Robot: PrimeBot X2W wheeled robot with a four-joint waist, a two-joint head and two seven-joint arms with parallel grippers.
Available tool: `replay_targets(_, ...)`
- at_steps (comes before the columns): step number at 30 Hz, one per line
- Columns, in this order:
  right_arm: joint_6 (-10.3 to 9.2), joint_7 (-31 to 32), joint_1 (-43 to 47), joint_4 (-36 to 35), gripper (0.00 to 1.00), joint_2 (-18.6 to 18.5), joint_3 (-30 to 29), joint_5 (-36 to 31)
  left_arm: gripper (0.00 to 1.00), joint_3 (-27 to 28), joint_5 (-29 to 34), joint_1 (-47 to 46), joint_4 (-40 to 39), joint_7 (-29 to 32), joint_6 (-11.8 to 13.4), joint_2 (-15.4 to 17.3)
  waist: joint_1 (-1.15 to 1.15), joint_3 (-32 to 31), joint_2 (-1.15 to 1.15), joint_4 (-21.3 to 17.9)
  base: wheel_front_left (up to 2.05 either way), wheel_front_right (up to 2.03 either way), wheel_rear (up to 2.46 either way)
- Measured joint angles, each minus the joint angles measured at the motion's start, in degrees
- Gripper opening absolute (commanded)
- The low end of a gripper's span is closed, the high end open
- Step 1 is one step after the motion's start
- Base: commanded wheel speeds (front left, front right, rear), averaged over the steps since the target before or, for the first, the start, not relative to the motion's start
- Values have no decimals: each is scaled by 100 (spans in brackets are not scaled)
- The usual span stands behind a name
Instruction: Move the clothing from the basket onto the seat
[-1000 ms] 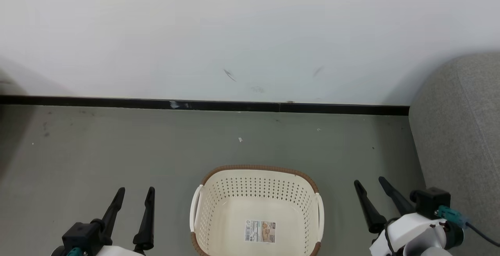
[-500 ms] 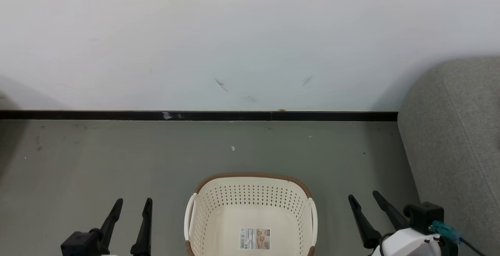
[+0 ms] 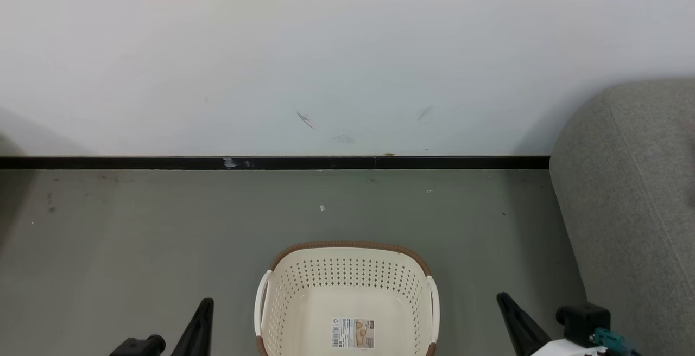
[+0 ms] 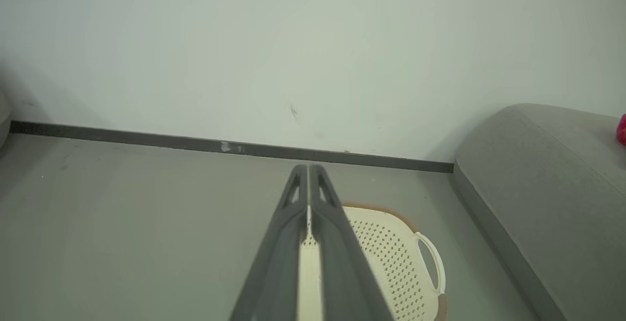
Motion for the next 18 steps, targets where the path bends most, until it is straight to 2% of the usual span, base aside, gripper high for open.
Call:
replay_targets(9,0,8,101,-85,0,12,-10,432,0,74,-420,50,47,98,-69,-70,0,2,0,-5,0,0,0)
replay_targets(18,0,159,105,-166,0,18,-134,1319,0,255,-1034,49,49,278,-140,-151,2,-5,0,-34,0,0,0)
